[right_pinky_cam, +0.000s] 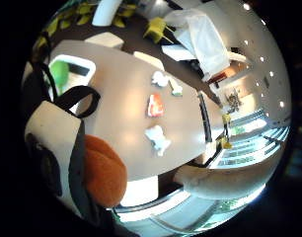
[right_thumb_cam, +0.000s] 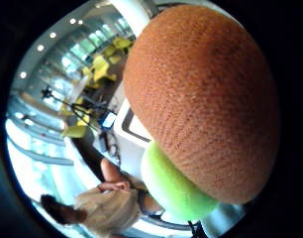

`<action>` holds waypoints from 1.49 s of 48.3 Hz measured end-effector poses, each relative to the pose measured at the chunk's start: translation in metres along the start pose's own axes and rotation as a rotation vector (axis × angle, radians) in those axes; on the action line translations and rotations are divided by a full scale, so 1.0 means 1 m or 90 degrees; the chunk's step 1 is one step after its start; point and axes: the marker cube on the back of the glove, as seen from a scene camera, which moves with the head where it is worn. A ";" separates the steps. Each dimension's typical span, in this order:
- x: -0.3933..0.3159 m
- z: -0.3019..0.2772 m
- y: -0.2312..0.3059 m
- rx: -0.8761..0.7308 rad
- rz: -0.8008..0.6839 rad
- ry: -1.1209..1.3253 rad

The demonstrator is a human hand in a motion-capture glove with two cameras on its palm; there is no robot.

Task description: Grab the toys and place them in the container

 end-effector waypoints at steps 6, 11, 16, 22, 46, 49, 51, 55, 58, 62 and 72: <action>-0.046 -0.026 -0.035 0.016 -0.038 0.001; -0.091 -0.027 -0.051 0.011 0.090 -0.025; -0.118 -0.017 -0.075 -0.005 -0.029 0.001; -0.150 0.003 -0.097 -0.020 -0.091 -0.020; -0.167 0.035 -0.117 -0.059 -0.036 -0.068; -0.172 0.038 -0.117 -0.077 -0.044 -0.061; -0.174 0.041 -0.117 -0.091 -0.044 -0.054; -0.179 0.047 -0.112 -0.123 0.015 -0.054; -0.177 0.051 -0.111 -0.154 -0.006 -0.017; -0.171 0.055 -0.107 -0.212 -0.030 0.058; -0.164 0.062 -0.100 -0.253 -0.017 0.100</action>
